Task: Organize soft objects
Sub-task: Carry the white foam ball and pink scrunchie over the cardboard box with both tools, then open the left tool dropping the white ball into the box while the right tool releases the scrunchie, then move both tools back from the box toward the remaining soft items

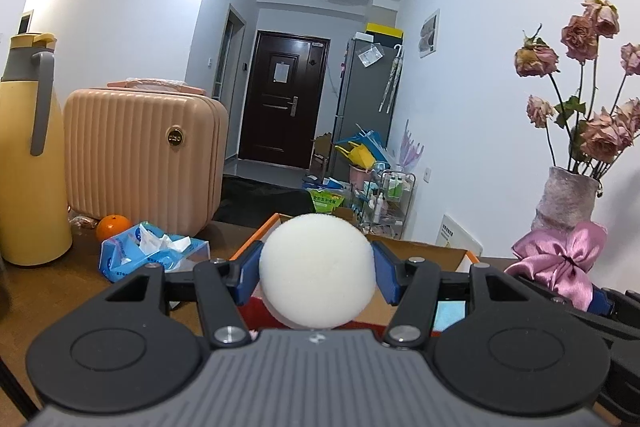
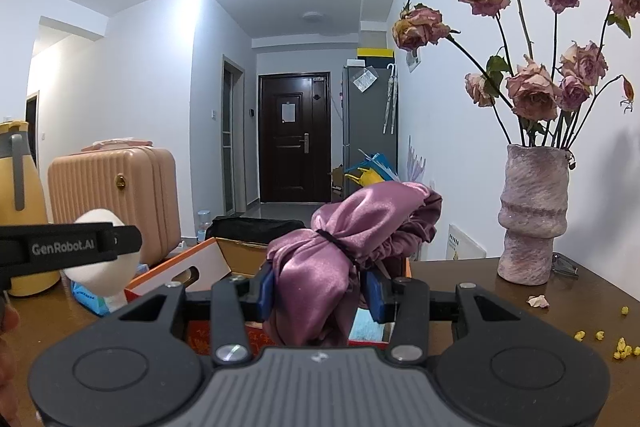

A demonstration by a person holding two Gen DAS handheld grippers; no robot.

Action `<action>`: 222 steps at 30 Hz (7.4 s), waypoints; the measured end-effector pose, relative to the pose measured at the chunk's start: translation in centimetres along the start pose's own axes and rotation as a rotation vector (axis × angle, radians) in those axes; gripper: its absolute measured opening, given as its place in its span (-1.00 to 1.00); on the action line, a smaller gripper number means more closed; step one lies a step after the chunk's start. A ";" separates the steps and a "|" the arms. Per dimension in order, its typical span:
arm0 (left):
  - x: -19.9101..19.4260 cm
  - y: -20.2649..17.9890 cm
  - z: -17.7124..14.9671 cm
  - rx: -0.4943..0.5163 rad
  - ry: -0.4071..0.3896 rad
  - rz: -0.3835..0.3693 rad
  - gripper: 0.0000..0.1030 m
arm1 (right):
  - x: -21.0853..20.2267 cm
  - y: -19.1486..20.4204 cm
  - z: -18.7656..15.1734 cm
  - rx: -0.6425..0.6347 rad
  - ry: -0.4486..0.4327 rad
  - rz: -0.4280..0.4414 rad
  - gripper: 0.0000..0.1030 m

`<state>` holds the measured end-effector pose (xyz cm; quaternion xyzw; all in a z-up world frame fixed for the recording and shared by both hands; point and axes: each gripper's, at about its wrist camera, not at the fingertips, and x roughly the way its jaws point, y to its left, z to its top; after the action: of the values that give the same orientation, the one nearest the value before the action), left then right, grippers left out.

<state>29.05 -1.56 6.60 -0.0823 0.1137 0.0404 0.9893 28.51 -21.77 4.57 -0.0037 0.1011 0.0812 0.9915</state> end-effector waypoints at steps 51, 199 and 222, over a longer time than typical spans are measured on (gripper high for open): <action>12.9 -0.7 1.5 0.025 0.061 0.044 0.14 | 13.7 0.0 1.5 -0.003 0.145 -0.032 -0.16; -1.9 3.4 -3.8 0.113 0.040 0.089 1.00 | -2.7 1.0 -4.3 -0.165 0.080 -0.030 1.00; -5.2 3.6 -1.9 0.109 0.072 0.082 1.00 | -5.4 -0.4 -4.5 -0.099 0.080 -0.035 1.00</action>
<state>23.27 1.31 5.45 -0.0249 0.1545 0.0716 0.9851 22.41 -23.16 1.23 -0.0575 0.1366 0.0687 0.9866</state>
